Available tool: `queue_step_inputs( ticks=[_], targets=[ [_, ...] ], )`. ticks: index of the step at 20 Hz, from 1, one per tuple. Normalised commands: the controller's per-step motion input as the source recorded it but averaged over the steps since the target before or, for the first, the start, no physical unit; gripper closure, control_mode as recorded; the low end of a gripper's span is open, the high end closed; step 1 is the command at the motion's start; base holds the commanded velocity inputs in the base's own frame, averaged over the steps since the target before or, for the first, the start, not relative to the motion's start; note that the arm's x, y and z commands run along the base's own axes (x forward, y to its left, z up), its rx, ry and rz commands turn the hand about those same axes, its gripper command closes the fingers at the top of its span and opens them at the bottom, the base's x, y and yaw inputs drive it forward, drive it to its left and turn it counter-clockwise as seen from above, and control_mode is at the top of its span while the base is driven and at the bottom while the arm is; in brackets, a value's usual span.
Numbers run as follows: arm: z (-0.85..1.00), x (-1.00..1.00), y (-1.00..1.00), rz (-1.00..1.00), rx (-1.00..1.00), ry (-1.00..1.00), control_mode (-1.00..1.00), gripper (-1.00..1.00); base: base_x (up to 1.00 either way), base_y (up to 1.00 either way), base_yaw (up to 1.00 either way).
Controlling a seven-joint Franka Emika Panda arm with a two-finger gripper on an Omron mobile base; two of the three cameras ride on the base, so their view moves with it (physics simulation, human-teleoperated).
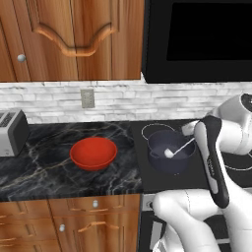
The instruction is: Open the cabinet and move the ladle to the pot. Then close the cabinet.
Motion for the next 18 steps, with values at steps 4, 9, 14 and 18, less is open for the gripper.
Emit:
queue_step_inputs(
  ticks=[4, 9, 14, 18],
  targets=[
    [0.52, -0.31, 0.00, -0.02, 0.04, 0.00, -1.00, -1.00, 0.00, 0.00, 0.00],
    [0.47, -0.39, 0.00, -0.02, 0.01, 0.00, -1.00, -1.00, 0.00, 0.00, 0.00],
    [0.33, -0.33, 0.11, -0.02, 0.01, 0.00, -1.00, -1.00, 0.00, 0.00, 0.00],
    [0.11, -0.16, 0.29, -0.01, 0.00, 0.00, -1.00, -1.00, 0.00, 0.00, 0.00]
  ],
)
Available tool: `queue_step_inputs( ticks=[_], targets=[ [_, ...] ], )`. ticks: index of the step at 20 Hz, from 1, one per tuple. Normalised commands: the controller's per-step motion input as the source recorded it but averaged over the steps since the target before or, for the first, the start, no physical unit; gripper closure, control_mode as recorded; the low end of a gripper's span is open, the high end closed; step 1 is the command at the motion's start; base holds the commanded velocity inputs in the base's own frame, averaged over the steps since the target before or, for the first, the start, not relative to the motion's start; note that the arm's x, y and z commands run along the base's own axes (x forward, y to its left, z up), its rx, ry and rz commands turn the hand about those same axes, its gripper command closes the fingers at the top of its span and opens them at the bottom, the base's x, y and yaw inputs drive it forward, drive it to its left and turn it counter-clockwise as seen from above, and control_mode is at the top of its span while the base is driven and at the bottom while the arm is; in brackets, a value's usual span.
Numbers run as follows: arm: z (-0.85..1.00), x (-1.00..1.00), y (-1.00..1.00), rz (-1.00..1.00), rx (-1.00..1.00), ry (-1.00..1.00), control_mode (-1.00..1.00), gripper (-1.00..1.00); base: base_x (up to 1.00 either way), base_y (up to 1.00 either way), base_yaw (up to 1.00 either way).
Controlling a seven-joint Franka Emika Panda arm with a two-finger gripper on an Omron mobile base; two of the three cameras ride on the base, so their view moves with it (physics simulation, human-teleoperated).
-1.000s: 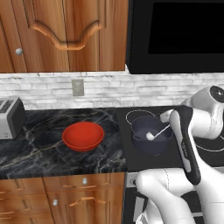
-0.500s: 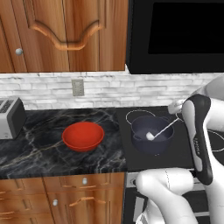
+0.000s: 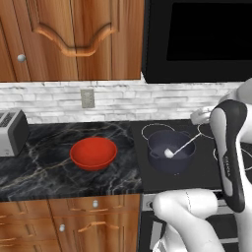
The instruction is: Open the cabinet and move the ladle to the pot. Then close the cabinet.
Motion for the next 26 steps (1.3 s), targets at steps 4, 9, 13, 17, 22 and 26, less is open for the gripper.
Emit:
queue_step_inputs(
  ticks=[4, 9, 13, 17, 22, 26],
  targets=[
    [0.09, -0.13, 0.36, -0.01, 0.00, 0.00, -1.00, -1.00, 0.00, 0.00, 0.00],
    [0.06, -0.20, 0.08, 0.00, 0.00, 0.00, -1.00, -1.00, 0.00, 0.00, 0.00],
    [0.04, -0.22, 0.01, -0.01, 0.00, 0.00, -1.00, -1.00, 0.00, 0.00, 0.00],
    [0.01, -0.25, 0.02, -0.03, 0.00, 0.00, -1.00, -1.00, 0.00, 0.00, 0.00],
    [0.00, -0.28, 0.01, -0.02, 0.00, 0.00, -1.00, -1.00, 0.00, 0.00, 0.00],
    [0.00, -0.36, 0.00, 0.00, 0.00, 0.00, -1.00, -1.00, 0.00, 0.00, 0.00]
  ],
)
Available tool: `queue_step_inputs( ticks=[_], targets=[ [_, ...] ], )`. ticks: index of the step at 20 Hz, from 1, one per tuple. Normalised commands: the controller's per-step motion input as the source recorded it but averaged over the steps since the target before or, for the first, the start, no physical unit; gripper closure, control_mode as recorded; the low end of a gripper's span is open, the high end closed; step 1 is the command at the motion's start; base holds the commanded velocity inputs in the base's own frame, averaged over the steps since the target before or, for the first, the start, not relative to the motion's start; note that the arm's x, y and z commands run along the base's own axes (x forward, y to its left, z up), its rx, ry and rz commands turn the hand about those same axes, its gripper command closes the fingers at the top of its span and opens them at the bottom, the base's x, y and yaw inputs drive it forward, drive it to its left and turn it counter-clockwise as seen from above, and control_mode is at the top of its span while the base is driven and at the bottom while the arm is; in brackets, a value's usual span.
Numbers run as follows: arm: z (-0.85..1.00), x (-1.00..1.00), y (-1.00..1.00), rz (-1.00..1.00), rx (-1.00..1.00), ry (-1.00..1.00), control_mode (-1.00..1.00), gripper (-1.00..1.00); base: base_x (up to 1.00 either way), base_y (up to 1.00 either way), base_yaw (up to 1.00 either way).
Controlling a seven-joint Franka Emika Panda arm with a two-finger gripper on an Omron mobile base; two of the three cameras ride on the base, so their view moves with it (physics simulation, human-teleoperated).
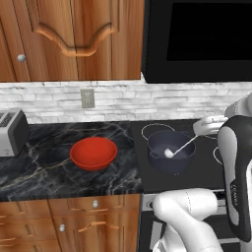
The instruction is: Open the cabinet and move the ladle to the pot. Then close the cabinet.
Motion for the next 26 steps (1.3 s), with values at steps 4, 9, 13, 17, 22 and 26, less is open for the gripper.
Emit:
queue_step_inputs(
  ticks=[4, 9, 13, 17, 22, 26],
  targets=[
    [0.00, 0.00, 0.00, 0.00, 0.00, 0.00, 1.00, -1.00, -0.55, 0.00, 0.00],
    [0.00, 0.00, 0.00, 0.00, 0.00, 0.00, 1.00, -1.00, -0.58, 0.00, -0.01],
    [0.00, 0.00, 0.00, 0.00, 0.00, 0.00, 1.00, -1.00, -0.59, 0.00, -0.02],
    [0.00, 0.00, 0.00, 0.00, 0.00, 0.00, 1.00, -1.00, -0.52, -0.12, -0.03],
    [0.00, 0.00, 0.00, 0.00, 0.00, 0.00, 1.00, -1.00, -0.44, -0.52, -0.06],
    [0.00, 0.00, 0.00, 0.00, 0.00, 0.00, 1.00, -1.00, -0.24, -0.83, -0.04]
  ],
)
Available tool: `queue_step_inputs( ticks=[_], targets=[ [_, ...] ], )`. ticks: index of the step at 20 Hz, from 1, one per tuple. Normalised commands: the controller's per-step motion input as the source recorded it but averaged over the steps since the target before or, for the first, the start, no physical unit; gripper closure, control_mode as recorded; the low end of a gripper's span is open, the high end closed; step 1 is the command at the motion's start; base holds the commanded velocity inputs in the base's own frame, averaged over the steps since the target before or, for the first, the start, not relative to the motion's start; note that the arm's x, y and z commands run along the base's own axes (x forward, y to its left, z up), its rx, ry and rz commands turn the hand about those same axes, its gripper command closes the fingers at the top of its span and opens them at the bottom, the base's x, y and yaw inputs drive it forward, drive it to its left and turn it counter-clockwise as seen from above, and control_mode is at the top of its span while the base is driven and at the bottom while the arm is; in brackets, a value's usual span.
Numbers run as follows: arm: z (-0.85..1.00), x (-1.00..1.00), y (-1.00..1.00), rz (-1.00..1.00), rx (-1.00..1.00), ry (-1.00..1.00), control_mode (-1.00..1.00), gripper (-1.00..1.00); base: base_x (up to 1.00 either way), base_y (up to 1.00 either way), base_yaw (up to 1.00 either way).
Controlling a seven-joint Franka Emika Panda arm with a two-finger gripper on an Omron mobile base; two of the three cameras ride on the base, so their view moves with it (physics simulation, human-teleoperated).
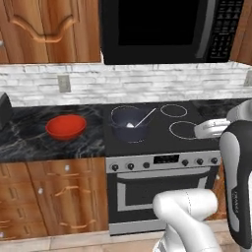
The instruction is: Open the cabinet and move the ladle to the pot. Then close the cabinet.
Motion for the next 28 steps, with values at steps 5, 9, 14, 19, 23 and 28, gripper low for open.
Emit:
queue_step_inputs(
  ticks=[5, 9, 14, 19, 23, 28],
  targets=[
    [0.00, 0.00, 0.00, 0.00, 0.00, 0.00, 1.00, -1.00, 0.00, -0.97, 0.00],
    [0.00, 0.00, 0.00, 0.00, 0.00, 0.00, 1.00, -1.00, 0.00, -1.00, -0.02],
    [0.00, 0.00, 0.00, 0.00, 0.00, 0.00, 1.00, -1.00, -0.01, -1.00, -0.10],
    [0.00, 0.00, 0.00, 0.00, 0.00, 0.00, 1.00, -1.00, -0.01, -0.92, -0.15],
    [0.00, 0.00, 0.00, 0.00, 0.00, 0.00, 1.00, -1.00, 0.05, -0.73, -0.22],
    [0.00, 0.00, 0.00, 0.00, 0.00, 0.00, 1.00, -1.00, 0.29, -0.58, -0.23]
  ],
)
